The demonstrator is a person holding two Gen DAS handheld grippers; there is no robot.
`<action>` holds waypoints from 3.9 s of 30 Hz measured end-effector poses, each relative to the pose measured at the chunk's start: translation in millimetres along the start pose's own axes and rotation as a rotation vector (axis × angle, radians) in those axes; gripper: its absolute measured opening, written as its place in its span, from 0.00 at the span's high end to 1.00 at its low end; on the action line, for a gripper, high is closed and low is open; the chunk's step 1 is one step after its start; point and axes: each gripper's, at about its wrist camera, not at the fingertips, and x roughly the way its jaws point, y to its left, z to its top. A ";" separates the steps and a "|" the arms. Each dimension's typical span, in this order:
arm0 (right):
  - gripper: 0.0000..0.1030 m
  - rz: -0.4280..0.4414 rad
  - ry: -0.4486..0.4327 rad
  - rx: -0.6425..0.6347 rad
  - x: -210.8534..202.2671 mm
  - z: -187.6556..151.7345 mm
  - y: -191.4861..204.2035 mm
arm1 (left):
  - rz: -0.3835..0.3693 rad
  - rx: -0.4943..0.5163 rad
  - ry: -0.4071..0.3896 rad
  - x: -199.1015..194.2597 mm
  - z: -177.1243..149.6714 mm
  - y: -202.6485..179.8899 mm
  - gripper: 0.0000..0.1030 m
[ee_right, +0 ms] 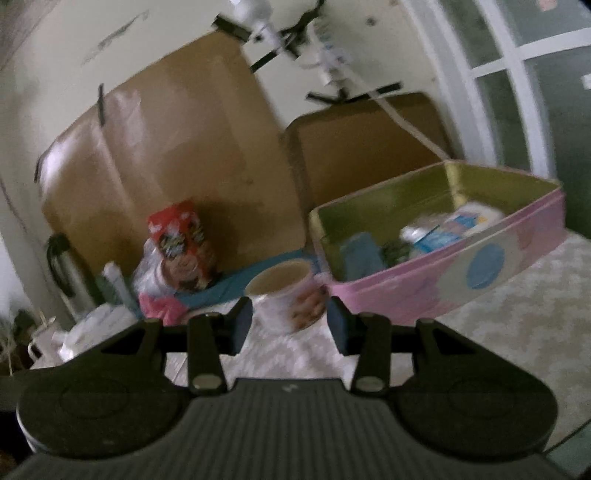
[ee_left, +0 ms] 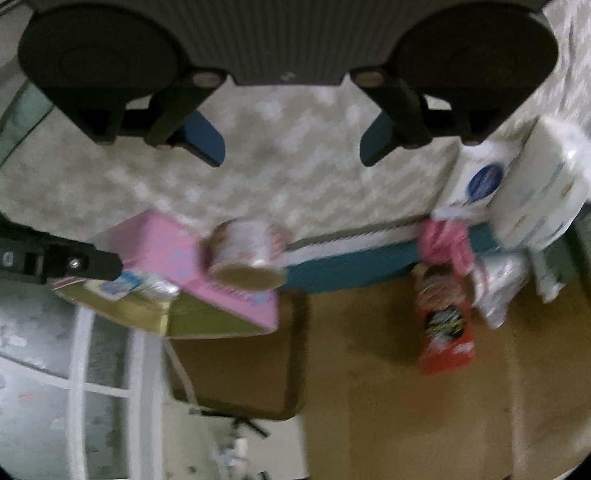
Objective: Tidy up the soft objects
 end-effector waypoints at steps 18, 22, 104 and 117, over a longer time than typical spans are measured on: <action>0.54 0.229 0.244 -0.306 142.5 -17.9 143.7 | 0.191 -0.290 -0.019 0.9 -46.5 150.1 0.20; 0.54 0.292 0.380 -0.243 176.0 -25.7 162.6 | 0.148 -0.312 -0.042 -4.0 -50.7 154.1 0.20; 0.65 -0.285 -0.015 -0.399 102.8 70.8 -107.0 | -0.166 0.090 -0.011 159.6 170.5 -163.1 0.39; 0.65 -0.155 -0.109 -0.201 8.2 48.4 -110.7 | -0.250 0.033 -0.002 78.8 116.4 -128.5 0.33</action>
